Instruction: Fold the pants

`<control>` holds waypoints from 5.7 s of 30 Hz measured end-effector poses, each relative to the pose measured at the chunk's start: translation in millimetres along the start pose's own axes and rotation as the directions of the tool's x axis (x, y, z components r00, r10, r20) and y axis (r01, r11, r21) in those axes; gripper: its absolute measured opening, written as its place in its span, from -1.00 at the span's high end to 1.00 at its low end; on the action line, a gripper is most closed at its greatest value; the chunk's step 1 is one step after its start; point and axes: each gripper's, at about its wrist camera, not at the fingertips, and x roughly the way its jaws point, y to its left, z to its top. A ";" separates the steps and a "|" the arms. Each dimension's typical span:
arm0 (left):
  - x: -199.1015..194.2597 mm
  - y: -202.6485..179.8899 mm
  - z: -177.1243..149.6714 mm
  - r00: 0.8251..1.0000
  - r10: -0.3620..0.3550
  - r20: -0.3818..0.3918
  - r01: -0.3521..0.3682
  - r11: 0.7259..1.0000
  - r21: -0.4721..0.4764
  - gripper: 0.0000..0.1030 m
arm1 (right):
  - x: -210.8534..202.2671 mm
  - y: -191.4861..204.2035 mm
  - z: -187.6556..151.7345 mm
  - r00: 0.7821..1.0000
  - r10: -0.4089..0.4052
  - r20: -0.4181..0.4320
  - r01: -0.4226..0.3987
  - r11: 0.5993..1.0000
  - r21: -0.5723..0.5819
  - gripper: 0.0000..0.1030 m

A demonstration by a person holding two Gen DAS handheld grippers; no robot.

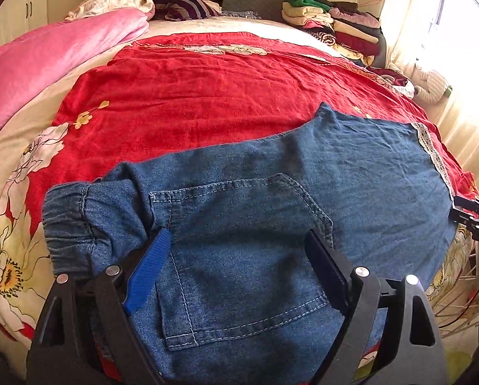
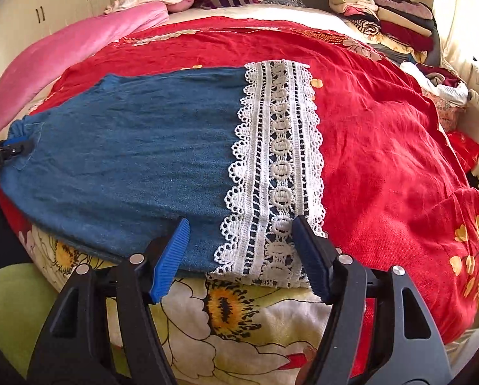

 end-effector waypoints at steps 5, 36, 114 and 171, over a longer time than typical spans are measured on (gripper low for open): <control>-11.8 -3.4 3.3 1.000 -0.015 0.027 0.015 1.000 -0.007 -0.69 | -16.3 2.7 3.8 0.999 0.018 0.048 -0.019 1.000 0.010 -0.25; -54.1 -100.6 62.2 0.983 -0.141 0.117 0.119 0.977 0.178 -0.91 | -82.7 -19.4 10.5 0.972 -0.009 0.233 -0.018 0.993 0.113 -0.70; 40.2 17.9 78.1 0.865 -0.486 0.122 0.498 0.808 -0.314 -0.34 | -7.1 222.9 32.9 0.964 0.236 0.119 -0.146 0.853 -0.501 0.59; -31.7 -7.5 39.8 0.950 -0.287 0.119 0.301 0.946 -0.121 -0.08 | -46.0 136.6 32.7 0.948 0.297 0.113 -0.243 0.908 -0.341 0.29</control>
